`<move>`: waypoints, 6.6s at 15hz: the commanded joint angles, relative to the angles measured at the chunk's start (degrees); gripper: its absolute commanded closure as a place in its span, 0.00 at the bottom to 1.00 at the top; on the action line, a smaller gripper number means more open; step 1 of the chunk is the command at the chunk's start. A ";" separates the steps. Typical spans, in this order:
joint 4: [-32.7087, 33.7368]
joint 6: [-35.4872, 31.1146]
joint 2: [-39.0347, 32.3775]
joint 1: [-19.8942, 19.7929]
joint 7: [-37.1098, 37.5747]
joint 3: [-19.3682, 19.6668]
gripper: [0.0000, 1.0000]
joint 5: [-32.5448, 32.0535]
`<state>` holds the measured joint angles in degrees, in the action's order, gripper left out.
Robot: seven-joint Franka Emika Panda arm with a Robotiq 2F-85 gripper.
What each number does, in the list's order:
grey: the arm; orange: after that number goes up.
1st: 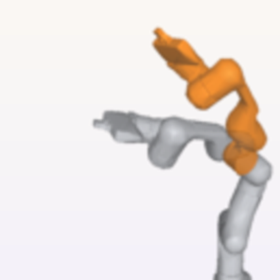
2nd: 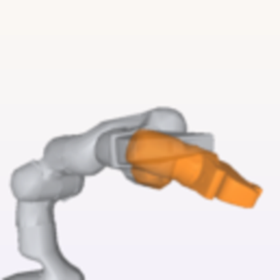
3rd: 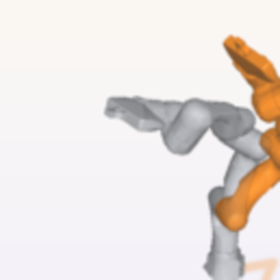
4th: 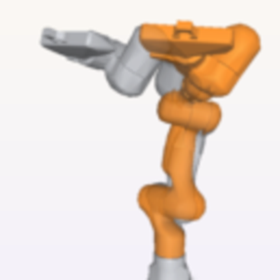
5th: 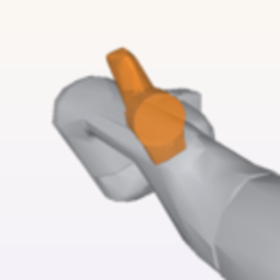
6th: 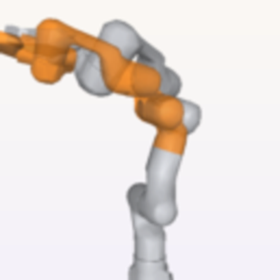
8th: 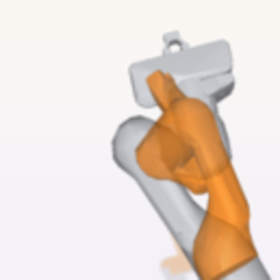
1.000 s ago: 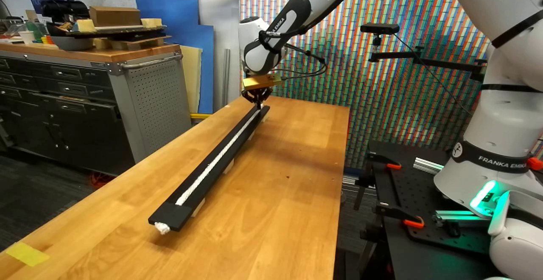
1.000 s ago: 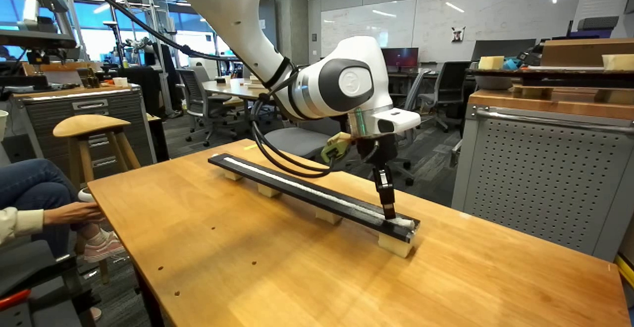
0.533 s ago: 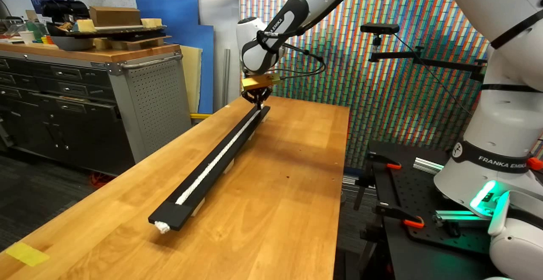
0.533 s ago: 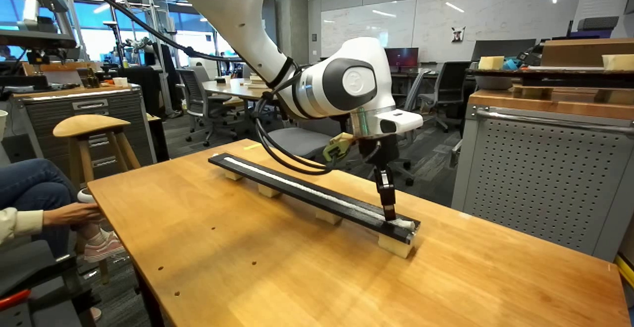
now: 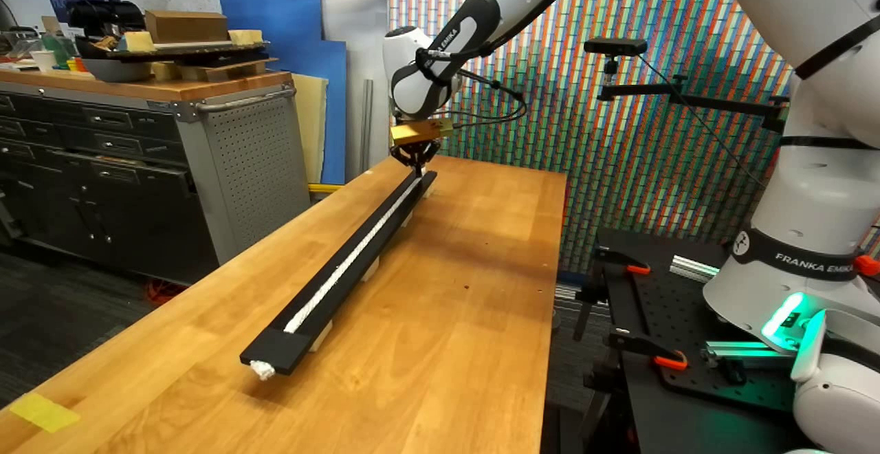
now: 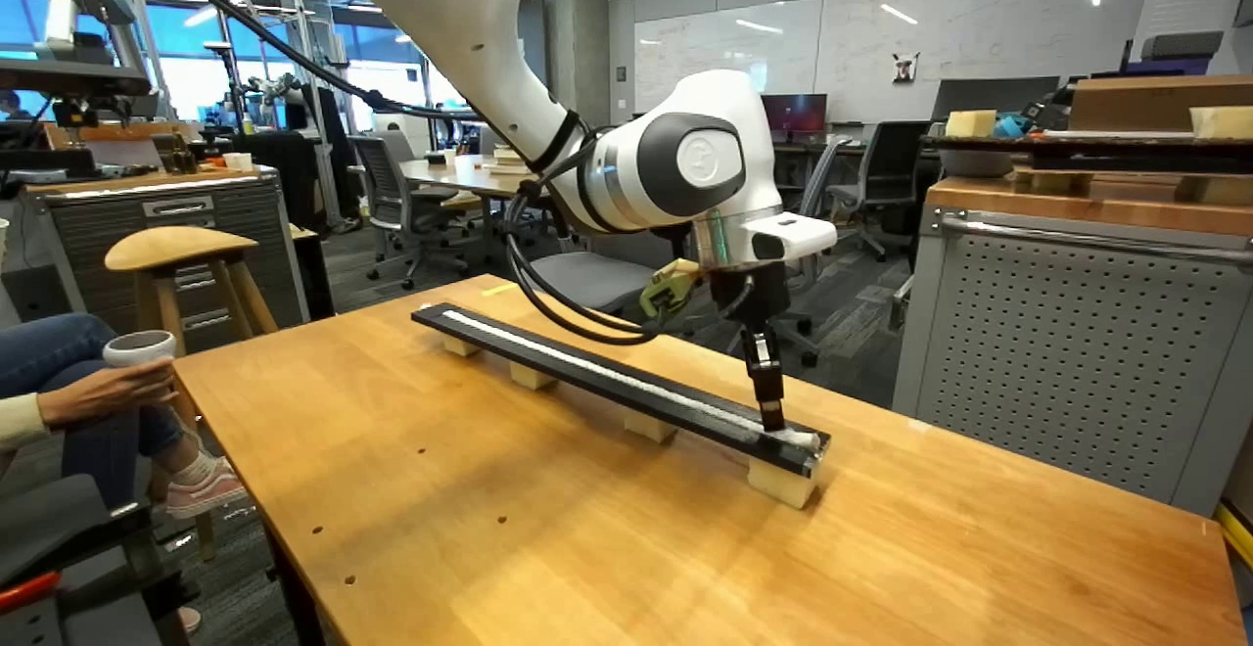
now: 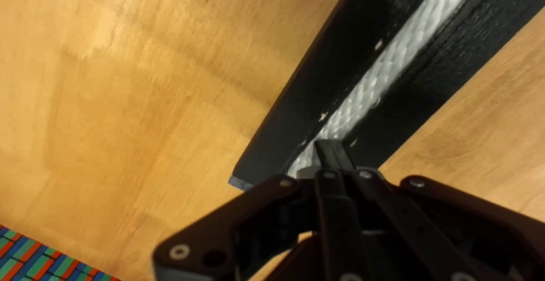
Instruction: Fit the rope along the center of the black object
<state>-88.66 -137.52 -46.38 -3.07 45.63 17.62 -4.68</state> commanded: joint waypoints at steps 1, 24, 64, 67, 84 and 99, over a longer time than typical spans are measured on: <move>-4.64 -5.01 3.15 0.81 0.76 0.88 1.00 -0.14; -1.24 -3.36 -1.34 0.02 1.66 2.22 1.00 0.62; -0.34 -3.12 0.49 2.05 7.27 2.58 1.00 -1.05; -4.78 -5.95 4.30 5.54 8.21 3.68 1.00 -3.07; -24.07 3.35 27.25 15.32 -3.73 -7.16 1.00 -17.41; -37.41 10.26 38.63 14.06 -8.64 -17.10 0.47 -16.67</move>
<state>-126.17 -127.43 -7.74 12.79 36.84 2.35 -21.09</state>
